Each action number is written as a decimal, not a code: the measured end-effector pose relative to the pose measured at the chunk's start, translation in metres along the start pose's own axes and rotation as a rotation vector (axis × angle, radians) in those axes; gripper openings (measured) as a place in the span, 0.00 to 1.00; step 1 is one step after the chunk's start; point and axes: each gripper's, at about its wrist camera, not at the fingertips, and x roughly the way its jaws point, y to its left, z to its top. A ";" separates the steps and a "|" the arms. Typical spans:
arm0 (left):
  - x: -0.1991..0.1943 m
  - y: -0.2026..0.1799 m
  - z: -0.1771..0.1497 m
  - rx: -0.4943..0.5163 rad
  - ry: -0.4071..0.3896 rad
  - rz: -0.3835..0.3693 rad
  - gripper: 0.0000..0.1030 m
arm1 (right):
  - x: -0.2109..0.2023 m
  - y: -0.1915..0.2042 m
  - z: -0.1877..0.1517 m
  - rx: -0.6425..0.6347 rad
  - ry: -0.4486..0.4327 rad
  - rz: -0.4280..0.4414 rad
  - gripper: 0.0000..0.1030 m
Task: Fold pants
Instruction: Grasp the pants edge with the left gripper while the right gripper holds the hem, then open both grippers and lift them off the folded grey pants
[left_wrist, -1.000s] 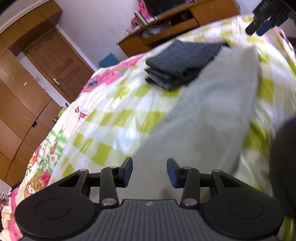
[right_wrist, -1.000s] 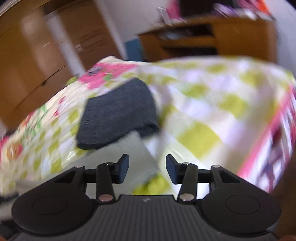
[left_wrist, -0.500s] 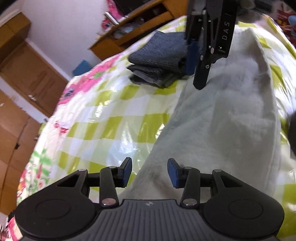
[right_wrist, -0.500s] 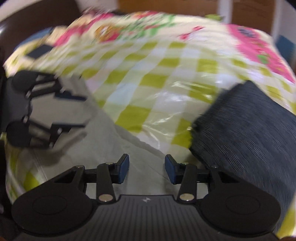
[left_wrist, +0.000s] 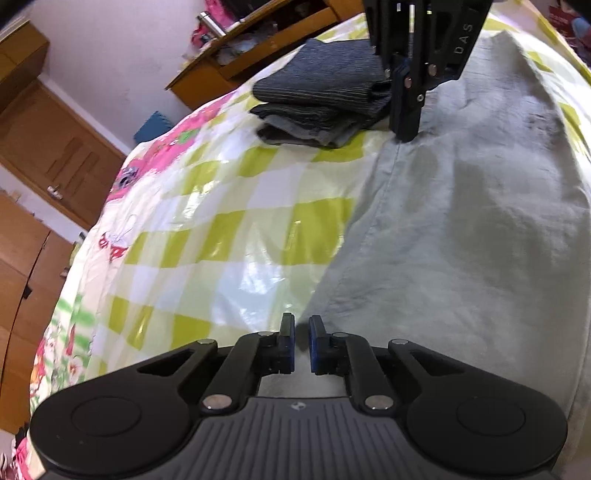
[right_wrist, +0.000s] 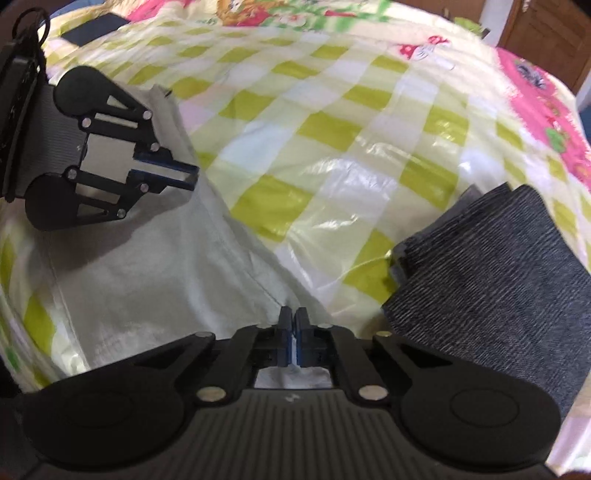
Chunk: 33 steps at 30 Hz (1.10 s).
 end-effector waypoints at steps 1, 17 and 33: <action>-0.001 0.001 0.000 -0.002 0.002 0.002 0.25 | 0.000 -0.001 0.000 -0.011 -0.007 0.009 0.02; 0.008 -0.005 -0.001 0.085 0.017 -0.048 0.20 | 0.013 -0.001 0.004 -0.034 0.033 0.029 0.01; 0.009 0.003 -0.008 0.024 0.017 0.082 0.22 | -0.011 -0.029 -0.023 0.233 -0.099 -0.101 0.28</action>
